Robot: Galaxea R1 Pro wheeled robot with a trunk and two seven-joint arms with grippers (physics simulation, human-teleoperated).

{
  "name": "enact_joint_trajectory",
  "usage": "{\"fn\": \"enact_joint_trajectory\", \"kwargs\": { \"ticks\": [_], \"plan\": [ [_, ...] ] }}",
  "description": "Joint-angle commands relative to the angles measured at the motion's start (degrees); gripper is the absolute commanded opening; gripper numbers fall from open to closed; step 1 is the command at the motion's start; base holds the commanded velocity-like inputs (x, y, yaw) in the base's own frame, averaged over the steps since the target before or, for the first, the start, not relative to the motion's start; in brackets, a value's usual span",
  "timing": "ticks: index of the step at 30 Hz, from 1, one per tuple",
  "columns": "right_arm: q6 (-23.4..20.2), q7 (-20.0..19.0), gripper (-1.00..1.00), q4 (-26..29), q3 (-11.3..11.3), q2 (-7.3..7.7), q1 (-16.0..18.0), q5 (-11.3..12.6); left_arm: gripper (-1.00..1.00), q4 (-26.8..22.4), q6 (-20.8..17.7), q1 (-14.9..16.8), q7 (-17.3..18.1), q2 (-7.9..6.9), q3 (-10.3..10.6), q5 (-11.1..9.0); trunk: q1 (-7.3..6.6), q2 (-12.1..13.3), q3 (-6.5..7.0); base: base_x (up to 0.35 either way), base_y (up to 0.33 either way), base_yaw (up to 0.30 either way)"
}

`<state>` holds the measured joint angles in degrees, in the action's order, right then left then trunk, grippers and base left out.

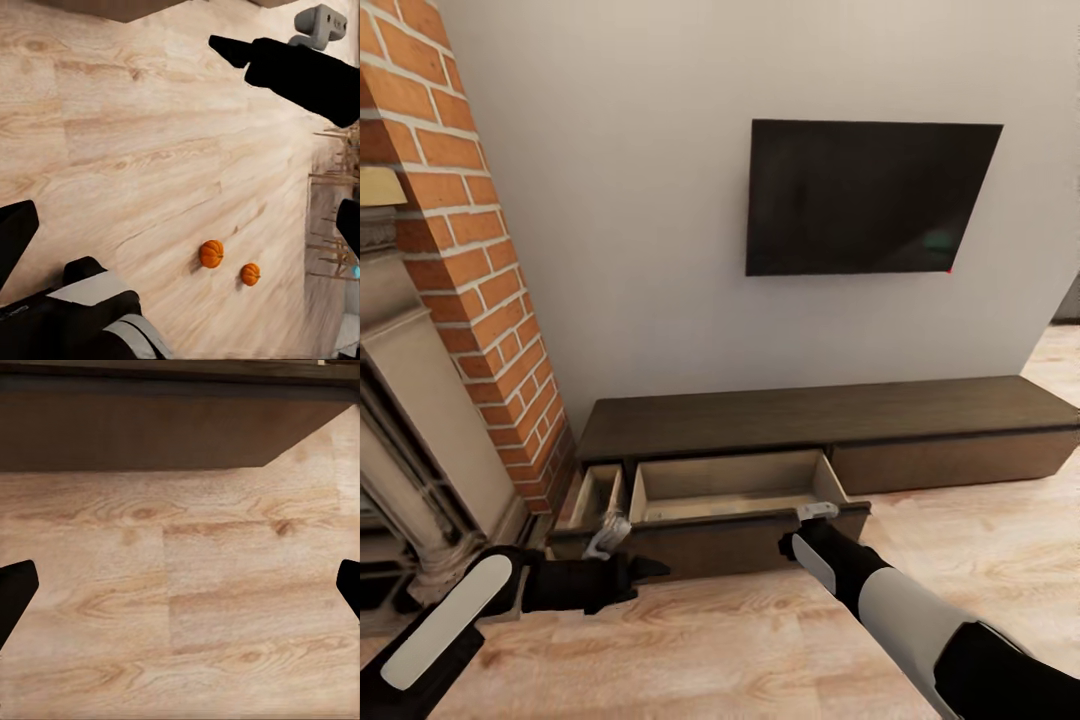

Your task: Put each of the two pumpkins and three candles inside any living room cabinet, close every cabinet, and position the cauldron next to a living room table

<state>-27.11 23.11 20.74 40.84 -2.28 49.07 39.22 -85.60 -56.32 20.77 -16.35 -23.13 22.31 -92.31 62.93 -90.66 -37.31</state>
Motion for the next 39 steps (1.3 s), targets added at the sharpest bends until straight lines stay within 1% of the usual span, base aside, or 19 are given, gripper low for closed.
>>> {"fn": "enact_joint_trajectory", "kwargs": {
  "ticks": [1,3,4,6,7,8,10,12,14,17,22,25,27,30,31,33,37,38,39],
  "plan": [
    [-0.1,0.4,1.0,0.1,0.5,0.05,0.1,0.6,1.0,0.4,0.0,0.1,-1.5,0.36,0.6,-0.2,-0.03,0.0,-0.05,-0.281,0.0,0.0],
    [0.2,0.4,1.0,0.1,0.4,0.08,0.1,0.7,1.0,1.8,0.3,0.1,-3.4,1.65,1.7,2.9,-0.03,0.0,-0.05,-0.313,0.0,0.0],
    [0.6,0.4,1.0,0.1,0.4,0.08,0.1,0.7,1.0,2.8,1.1,0.0,-4.0,2.41,2.1,5.6,-0.03,0.0,-0.05,-0.334,0.0,0.0],
    [1.4,0.4,1.0,0.1,0.4,0.11,0.1,0.8,1.0,5.6,3.2,0.0,-4.1,3.24,2.5,8.4,-0.03,0.0,-0.05,-0.341,0.0,0.0],
    [2.0,0.4,1.0,0.1,0.4,0.13,0.1,0.7,1.0,7.2,4.5,0.0,-4.1,3.71,3.0,9.3,-0.03,0.0,-0.05,-0.345,0.0,0.0],
    [2.4,0.4,1.0,0.1,0.4,0.12,0.1,0.7,1.0,7.9,5.1,0.0,-4.1,3.94,3.3,9.7,-0.03,0.0,-0.05,-0.346,0.0,0.0],
    [4.1,0.4,1.0,0.1,0.5,0.13,0.1,0.6,1.0,10.4,7.5,0.0,-4.2,4.57,5.1,11.0,-0.03,0.0,-0.05,-0.347,0.0,0.0],
    [5.9,0.4,1.0,0.0,0.6,0.13,0.1,0.6,1.0,12.1,10.3,0.0,-4.1,4.84,6.9,12.6,-0.03,0.0,-0.05,-0.348,0.0,0.0],
    [6.9,0.4,1.0,0.0,0.6,0.14,0.1,0.6,1.0,12.8,13.2,0.0,-4.1,4.9,7.8,14.3,-0.03,0.0,-0.05,-0.348,0.0,0.0],
    [7.3,0.4,1.0,0.0,0.6,0.15,0.1,0.6,1.0,14.2,15.1,0.0,-4.1,4.94,8.2,15.4,-0.03,0.0,-0.05,-0.349,0.0,0.0],
    [7.9,0.4,1.0,-0.1,0.6,0.11,0.1,0.6,1.0,17.2,16.1,0.0,-4.1,5.02,8.4,16.0,-0.03,0.0,-0.05,-0.349,0.0,0.0],
    [9.7,0.4,1.0,-0.1,0.6,0.07,0.1,1.0,1.0,17.6,16.9,0.0,-4.1,5.02,8.4,16.2,-0.03,0.0,-0.05,-0.349,0.0,0.0],
    [11.4,0.5,1.0,-0.2,0.6,0.0,0.1,1.3,1.0,18.3,18.6,0.0,-4.1,5.03,8.5,16.2,-0.03,0.0,-0.05,-0.349,0.0,0.0],
    [12.5,0.6,1.0,-0.4,0.6,-0.17,0.0,1.4,1.0,19.9,20.4,0.0,-4.1,5.04,8.7,16.4,-0.03,0.0,-0.05,-0.349,0.0,0.0],
    [12.8,0.5,1.0,-0.3,0.6,-0.27,-0.1,1.4,1.0,21.9,21.3,0.0,-4.1,5.11,8.6,18.4,-0.03,0.0,-0.05,-0.349,0.0,0.0],
    [12.8,0.4,1.0,-0.3,0.6,-0.28,-0.1,1.4,1.0,22.4,21.9,0.0,-4.1,5.36,8.6,20.0,-0.03,0.0,-0.05,-0.349,0.0,0.0],
    [13.0,0.4,1.0,-0.3,0.6,-0.34,-0.2,1.4,1.0,23.5,26.5,0.0,-4.3,7.89,8.5,24.3,-0.03,0.0,-0.05,-0.334,0.0,0.0],
    [13.0,0.4,1.0,-0.3,0.6,-0.35,-0.3,1.4,1.0,23.9,27.0,0.0,-4.3,8.22,8.5,25.0,-0.03,0.0,-0.05,-0.272,0.0,0.0],
    [13.1,0.4,1.0,-0.4,0.6,-0.35,-0.3,1.3,1.0,25.0,28.2,0.0,-4.3,8.91,8.5,26.6,-0.03,0.0,-0.05,-0.193,0.0,0.0]
  ]
}}
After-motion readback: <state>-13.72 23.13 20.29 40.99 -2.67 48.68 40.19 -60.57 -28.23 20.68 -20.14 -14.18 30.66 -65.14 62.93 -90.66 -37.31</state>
